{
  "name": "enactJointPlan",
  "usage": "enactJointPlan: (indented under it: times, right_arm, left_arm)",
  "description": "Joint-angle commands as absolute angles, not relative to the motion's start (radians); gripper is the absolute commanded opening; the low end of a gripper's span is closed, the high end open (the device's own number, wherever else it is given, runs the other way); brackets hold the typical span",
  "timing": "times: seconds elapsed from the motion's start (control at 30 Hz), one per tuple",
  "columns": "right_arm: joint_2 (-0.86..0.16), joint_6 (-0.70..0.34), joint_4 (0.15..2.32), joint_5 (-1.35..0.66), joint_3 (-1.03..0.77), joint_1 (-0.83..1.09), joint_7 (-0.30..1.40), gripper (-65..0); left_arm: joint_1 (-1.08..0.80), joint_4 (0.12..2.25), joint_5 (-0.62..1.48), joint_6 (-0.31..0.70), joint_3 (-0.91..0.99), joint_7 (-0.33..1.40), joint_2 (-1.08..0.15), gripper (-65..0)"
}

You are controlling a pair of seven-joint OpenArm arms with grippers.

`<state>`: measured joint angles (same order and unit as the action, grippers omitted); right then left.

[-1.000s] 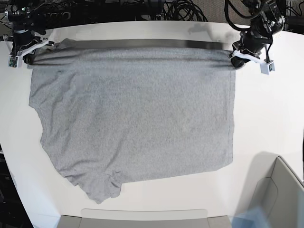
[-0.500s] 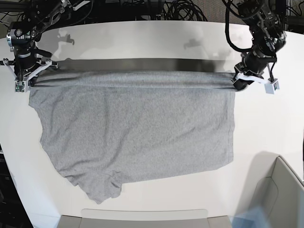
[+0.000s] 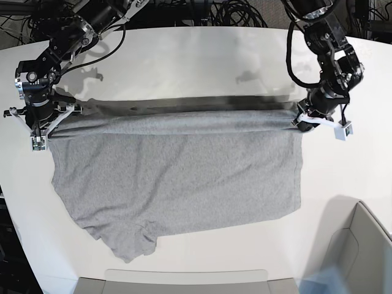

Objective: Fold the T-shirt properly
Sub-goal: 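Lift the shoulder edge and pull it over the shirt toward the hem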

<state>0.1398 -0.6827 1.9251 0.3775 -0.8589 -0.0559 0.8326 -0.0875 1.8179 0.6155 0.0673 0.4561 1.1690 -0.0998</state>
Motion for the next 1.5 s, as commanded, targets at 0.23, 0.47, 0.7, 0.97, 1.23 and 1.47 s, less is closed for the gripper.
enactJointPlan:
  times: [0.23,0.47,0.7,0.97,1.23,1.47]
  right_arm:
    - [0.142,-0.698,1.805,0.473,-0.855,-0.154,0.685,-65.0]
    - [0.136,-0.698,1.721,0.516,-0.799,-0.179,0.63,-65.0]
    - [0.133,-0.698,1.701,0.513,-0.67,-0.179,0.63,-65.0]
    - [0.084,-0.698,1.554,0.513,-0.625,-0.274,0.63,-65.0]
    - [0.004,-0.677,1.42,0.513,-0.628,-0.36,0.628,-65.0]
    - [-0.019,-0.633,1.351,0.479,-0.625,-0.392,0.628,-65.0]
  left_arm:
    - [0.022,1.709,0.618,0.067,0.456,1.147,-0.111,-65.0]
    - [0.101,1.629,0.492,0.073,0.456,1.144,-0.111,-65.0]
    - [0.176,1.598,0.47,0.074,0.446,1.144,-0.111,-65.0]
    - [0.242,1.443,0.469,0.07,0.395,1.076,-0.139,-65.0]
    - [0.26,1.366,0.469,0.07,0.363,1.036,-0.208,-65.0]
    - [0.272,1.34,0.469,0.07,0.363,1.029,-0.209,-65.0]
